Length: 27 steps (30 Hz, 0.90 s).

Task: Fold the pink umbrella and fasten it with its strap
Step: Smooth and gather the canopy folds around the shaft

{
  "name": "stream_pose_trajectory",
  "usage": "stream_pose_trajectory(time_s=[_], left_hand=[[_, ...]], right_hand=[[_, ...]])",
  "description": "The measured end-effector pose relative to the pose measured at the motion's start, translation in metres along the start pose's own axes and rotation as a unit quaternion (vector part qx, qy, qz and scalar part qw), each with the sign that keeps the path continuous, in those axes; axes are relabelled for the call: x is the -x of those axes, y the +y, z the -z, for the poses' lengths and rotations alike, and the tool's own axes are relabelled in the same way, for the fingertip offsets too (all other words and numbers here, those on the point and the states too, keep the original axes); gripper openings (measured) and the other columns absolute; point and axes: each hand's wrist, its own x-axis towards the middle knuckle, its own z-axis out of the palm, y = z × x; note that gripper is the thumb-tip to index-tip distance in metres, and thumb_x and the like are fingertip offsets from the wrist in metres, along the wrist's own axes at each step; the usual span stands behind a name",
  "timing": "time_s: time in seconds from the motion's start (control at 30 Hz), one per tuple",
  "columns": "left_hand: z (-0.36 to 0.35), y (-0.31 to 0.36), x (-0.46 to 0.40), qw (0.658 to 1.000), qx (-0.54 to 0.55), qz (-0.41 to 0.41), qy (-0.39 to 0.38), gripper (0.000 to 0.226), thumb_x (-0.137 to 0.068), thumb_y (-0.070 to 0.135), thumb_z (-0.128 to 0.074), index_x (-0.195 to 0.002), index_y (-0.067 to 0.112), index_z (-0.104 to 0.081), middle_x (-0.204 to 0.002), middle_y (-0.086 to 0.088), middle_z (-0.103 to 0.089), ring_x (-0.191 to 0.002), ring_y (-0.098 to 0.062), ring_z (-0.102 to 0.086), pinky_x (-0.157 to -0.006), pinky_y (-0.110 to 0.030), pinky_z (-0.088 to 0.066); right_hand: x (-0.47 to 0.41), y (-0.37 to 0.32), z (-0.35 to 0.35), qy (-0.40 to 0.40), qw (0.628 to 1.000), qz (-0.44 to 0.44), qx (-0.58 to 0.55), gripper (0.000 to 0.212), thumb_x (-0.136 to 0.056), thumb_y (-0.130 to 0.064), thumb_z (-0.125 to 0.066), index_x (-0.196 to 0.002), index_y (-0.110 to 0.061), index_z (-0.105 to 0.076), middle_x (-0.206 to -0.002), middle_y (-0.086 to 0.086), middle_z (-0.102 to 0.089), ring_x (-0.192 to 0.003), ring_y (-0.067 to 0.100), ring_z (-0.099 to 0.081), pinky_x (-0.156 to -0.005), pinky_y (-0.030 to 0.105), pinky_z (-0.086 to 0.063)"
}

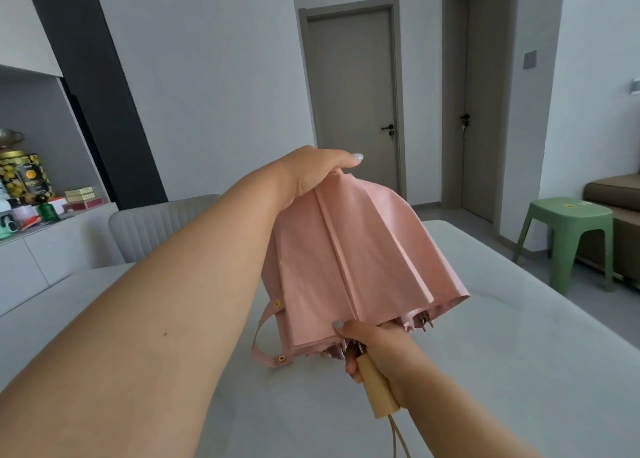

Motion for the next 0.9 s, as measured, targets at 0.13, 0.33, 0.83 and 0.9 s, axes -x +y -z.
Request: stream_pose_trajectory(time_s=[0.13,0.33,0.83,0.9], left_hand=[[0.009,-0.006,0.004,0.980,0.185,-0.024,-0.070,0.061,-0.086,0.059,-0.048,-0.054,0.011,-0.069,-0.056,-0.003,-0.059,-0.057,-0.015,-0.053,-0.062,-0.029,-0.040],[0.011,-0.013,0.004,0.991,0.132,-0.025,0.007,0.058,-0.091,0.056,-0.047,-0.047,0.018,-0.055,-0.051,0.003,-0.048,-0.051,-0.011,-0.043,-0.056,-0.026,-0.032],[0.012,-0.008,0.008,0.997,0.021,0.031,0.069,0.012,-0.064,0.028,-0.070,-0.066,0.017,-0.068,-0.071,0.000,-0.060,-0.067,-0.017,-0.055,-0.063,-0.026,-0.038],[0.011,-0.010,0.007,0.988,0.151,0.010,0.038,0.036,-0.075,0.016,-0.062,-0.039,0.017,-0.060,-0.053,0.006,-0.057,-0.058,-0.011,-0.051,-0.060,-0.025,-0.038]], right_hand=[[0.000,-0.003,0.002,-0.019,0.998,0.022,-0.052,0.017,-0.081,-0.007,-0.070,-0.083,0.003,-0.057,-0.049,0.016,-0.052,-0.035,0.021,-0.045,-0.041,0.025,-0.040],[0.003,-0.005,0.003,-0.088,0.991,0.051,-0.092,0.042,-0.057,-0.021,-0.083,-0.085,0.001,-0.061,-0.059,0.014,-0.058,-0.041,0.020,-0.048,-0.041,0.026,-0.040],[-0.002,0.003,0.001,-0.120,0.989,0.036,-0.073,0.055,-0.043,-0.043,-0.090,-0.075,-0.005,-0.069,-0.059,0.017,-0.054,-0.044,0.023,-0.045,-0.043,0.026,-0.040],[0.000,0.001,0.000,-0.111,0.990,0.043,-0.072,0.050,-0.050,-0.036,-0.085,-0.079,-0.002,-0.063,-0.054,0.014,-0.053,-0.041,0.021,-0.045,-0.042,0.026,-0.039]])
